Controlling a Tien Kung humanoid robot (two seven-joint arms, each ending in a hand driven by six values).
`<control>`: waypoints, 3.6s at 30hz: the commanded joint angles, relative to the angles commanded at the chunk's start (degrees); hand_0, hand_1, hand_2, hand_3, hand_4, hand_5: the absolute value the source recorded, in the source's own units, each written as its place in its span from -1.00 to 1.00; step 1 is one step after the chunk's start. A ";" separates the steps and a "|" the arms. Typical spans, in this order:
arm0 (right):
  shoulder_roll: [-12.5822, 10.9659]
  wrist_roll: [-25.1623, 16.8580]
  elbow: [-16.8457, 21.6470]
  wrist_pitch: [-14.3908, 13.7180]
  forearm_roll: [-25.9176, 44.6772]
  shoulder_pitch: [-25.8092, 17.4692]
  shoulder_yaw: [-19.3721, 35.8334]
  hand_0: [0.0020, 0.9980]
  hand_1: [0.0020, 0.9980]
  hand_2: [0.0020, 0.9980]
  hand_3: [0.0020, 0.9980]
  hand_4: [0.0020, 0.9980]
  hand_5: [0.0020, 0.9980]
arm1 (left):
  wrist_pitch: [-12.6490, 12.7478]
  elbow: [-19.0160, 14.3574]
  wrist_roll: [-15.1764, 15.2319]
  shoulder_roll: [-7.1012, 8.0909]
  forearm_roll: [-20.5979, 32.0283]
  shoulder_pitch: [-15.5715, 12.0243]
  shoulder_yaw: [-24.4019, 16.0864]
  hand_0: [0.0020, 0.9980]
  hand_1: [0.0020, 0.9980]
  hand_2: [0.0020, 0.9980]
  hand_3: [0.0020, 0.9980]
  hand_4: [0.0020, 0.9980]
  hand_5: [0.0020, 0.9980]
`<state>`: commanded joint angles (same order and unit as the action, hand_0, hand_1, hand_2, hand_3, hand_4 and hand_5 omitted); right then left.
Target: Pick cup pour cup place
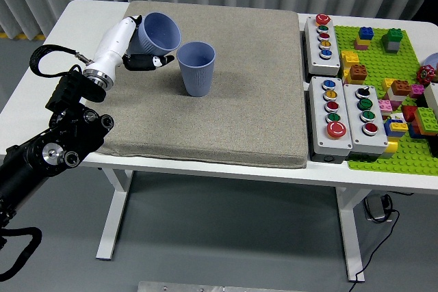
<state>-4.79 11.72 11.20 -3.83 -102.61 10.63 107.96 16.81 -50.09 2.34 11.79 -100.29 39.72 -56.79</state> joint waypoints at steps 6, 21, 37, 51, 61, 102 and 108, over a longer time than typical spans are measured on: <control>-0.04 -0.03 -0.01 0.01 0.04 0.05 0.02 0.40 0.41 0.33 0.26 -0.93 -0.34 | -0.14 -0.15 -1.57 -0.05 -6.63 0.83 0.14 0.17 0.09 0.08 0.14 0.78 -0.67; -0.07 0.00 0.01 0.10 -0.32 -0.12 0.12 0.40 0.41 0.33 0.26 -0.92 -0.34 | -0.56 0.67 -4.68 0.13 -16.77 2.48 1.50 0.16 0.09 0.07 0.14 0.78 -0.65; -0.14 0.04 0.03 0.05 -0.08 0.00 -0.03 0.40 0.41 0.33 0.26 -0.92 -0.34 | -1.98 0.83 -7.60 0.21 -26.41 4.85 3.14 0.15 0.09 0.07 0.13 0.78 -0.64; -0.20 0.08 0.04 -0.04 0.28 0.21 -0.15 0.40 0.41 0.33 0.26 -0.92 -0.34 | -1.57 1.18 -9.38 0.56 -29.71 5.94 4.77 0.15 0.08 0.07 0.13 0.77 -0.63; -0.13 0.13 0.08 -0.01 -0.07 -0.06 0.04 0.40 0.41 0.33 0.26 -0.92 -0.34 | -0.87 0.90 -9.80 0.97 -29.71 6.52 7.06 0.14 0.08 0.07 0.12 0.77 -0.64; -0.21 0.15 0.08 -0.28 1.02 0.06 -0.44 0.40 0.41 0.33 0.26 -0.93 -0.35 | -0.84 0.23 -12.48 4.40 -29.71 10.84 15.04 0.13 0.08 0.06 0.10 0.74 -0.64; -0.25 0.13 0.07 -0.28 1.09 0.01 -0.47 0.40 0.41 0.33 0.26 -0.93 -0.35 | -0.15 0.06 -13.87 5.25 -29.71 12.39 19.08 0.13 0.08 0.06 0.10 0.74 -0.64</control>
<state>-5.04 11.85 11.27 -4.12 -101.52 10.64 107.48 16.66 -50.03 -11.52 17.03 -130.00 52.11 -37.71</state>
